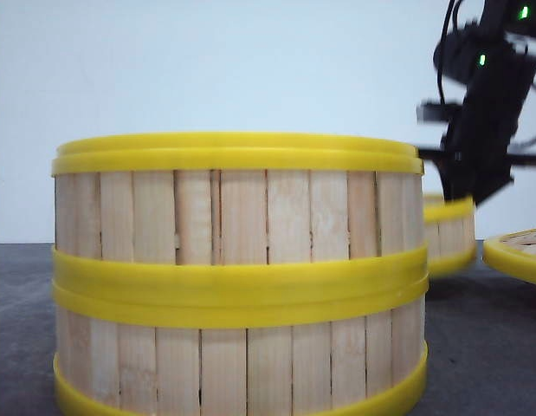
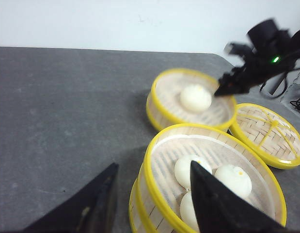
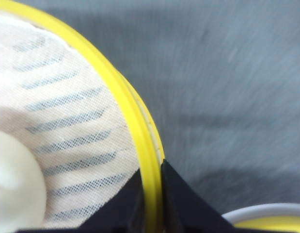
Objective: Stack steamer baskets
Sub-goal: 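Grasp the rim with the right gripper and lift the basket, then lower the basket onto the two-basket stack and release with the right gripper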
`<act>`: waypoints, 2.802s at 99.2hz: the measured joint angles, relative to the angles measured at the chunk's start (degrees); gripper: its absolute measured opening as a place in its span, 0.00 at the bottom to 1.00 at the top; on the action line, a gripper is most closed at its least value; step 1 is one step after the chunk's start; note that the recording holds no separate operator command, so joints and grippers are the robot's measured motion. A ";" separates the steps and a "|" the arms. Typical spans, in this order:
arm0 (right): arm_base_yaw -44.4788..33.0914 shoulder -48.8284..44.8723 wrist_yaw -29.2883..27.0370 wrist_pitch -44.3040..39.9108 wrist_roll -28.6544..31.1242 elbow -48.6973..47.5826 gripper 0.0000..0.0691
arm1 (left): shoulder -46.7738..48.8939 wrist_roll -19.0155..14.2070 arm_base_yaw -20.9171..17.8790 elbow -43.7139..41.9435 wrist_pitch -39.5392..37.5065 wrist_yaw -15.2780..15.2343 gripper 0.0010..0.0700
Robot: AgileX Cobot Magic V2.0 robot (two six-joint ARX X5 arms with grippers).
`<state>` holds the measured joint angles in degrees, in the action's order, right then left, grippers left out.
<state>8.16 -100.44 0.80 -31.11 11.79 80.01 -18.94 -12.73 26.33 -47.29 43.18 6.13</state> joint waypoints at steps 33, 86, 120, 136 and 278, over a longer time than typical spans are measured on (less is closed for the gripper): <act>-0.13 14.38 7.39 -11.13 -2.14 7.78 0.03 | 0.00 0.02 0.00 0.00 4.42 -0.02 0.38; 12.85 27.56 14.97 -24.24 -8.74 7.61 0.03 | 0.00 0.70 0.00 0.00 4.85 -0.02 0.38; 21.24 25.03 12.85 -21.84 -9.90 0.57 0.03 | 0.00 1.11 0.00 0.00 4.87 0.00 0.38; 23.50 22.12 10.45 -20.61 -10.08 -0.44 0.03 | 0.00 1.11 0.00 0.00 4.92 0.00 0.38; 26.62 14.64 8.85 -19.76 -11.02 -0.46 0.03 | 0.00 2.25 0.00 0.00 5.75 0.00 0.38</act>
<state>34.79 -85.80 9.65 -50.87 0.78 79.55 -18.94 -10.48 26.33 -47.29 48.93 6.13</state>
